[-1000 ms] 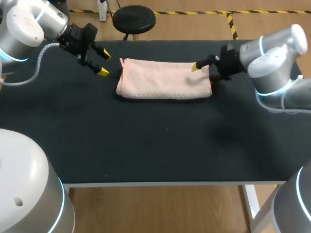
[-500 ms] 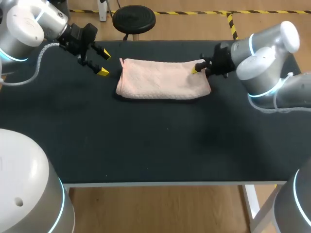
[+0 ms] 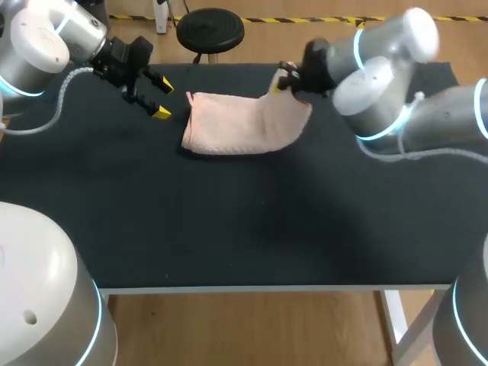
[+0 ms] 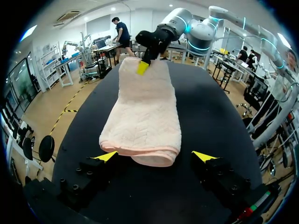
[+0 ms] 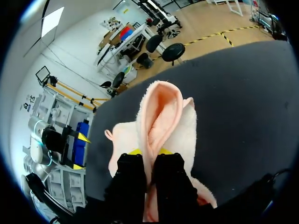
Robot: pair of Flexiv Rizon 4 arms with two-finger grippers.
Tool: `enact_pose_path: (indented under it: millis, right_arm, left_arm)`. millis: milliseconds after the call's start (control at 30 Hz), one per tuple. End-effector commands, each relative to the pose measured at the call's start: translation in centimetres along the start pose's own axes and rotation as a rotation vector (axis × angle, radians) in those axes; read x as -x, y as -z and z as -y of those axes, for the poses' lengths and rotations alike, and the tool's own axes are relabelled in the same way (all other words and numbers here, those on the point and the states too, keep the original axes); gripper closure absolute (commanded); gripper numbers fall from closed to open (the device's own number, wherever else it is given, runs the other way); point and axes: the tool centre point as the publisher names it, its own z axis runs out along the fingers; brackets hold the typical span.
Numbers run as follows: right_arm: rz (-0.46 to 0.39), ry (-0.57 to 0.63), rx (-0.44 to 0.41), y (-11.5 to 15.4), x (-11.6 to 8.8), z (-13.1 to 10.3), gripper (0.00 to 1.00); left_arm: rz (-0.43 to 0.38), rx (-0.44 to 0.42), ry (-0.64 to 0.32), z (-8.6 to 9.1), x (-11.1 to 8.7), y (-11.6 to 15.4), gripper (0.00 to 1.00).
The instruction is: Fold the towel
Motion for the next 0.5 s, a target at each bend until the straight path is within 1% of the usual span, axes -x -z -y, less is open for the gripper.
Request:
enact_pose_path:
  millis: [33,133,233,367,467,500]
  right_arm:
    - [0.040,0.003,0.010,-2.9,-3.9,-0.7,1.00]
    - [0.019,0.016,-0.001,-5.0,-6.5,-0.3,1.00]
    - [0.007,0.028,-0.017,-7.1,-8.9,0.6,1.00]
    - [0.008,0.035,-0.031,-9.3,-11.0,1.8,1.00]
    - [0.009,0.034,-0.038,-10.0,-12.3,2.6,1.00]
    - [0.009,0.035,-0.038,-10.1,-12.7,2.8,0.92]
  left_arm:
    - [0.001,-0.001,-0.002,-0.1,0.0,0.0,0.00]
    - [0.001,-0.001,-0.002,-0.1,0.0,0.0,0.00]
    - [0.001,-0.001,-0.002,-0.1,0.0,0.0,0.00]
    - [0.001,-0.001,-0.002,-0.1,0.0,0.0,0.00]
    - [0.001,-0.001,-0.002,-0.1,0.0,0.0,0.00]
    - [0.001,-0.001,-0.002,-0.1,0.0,0.0,0.00]
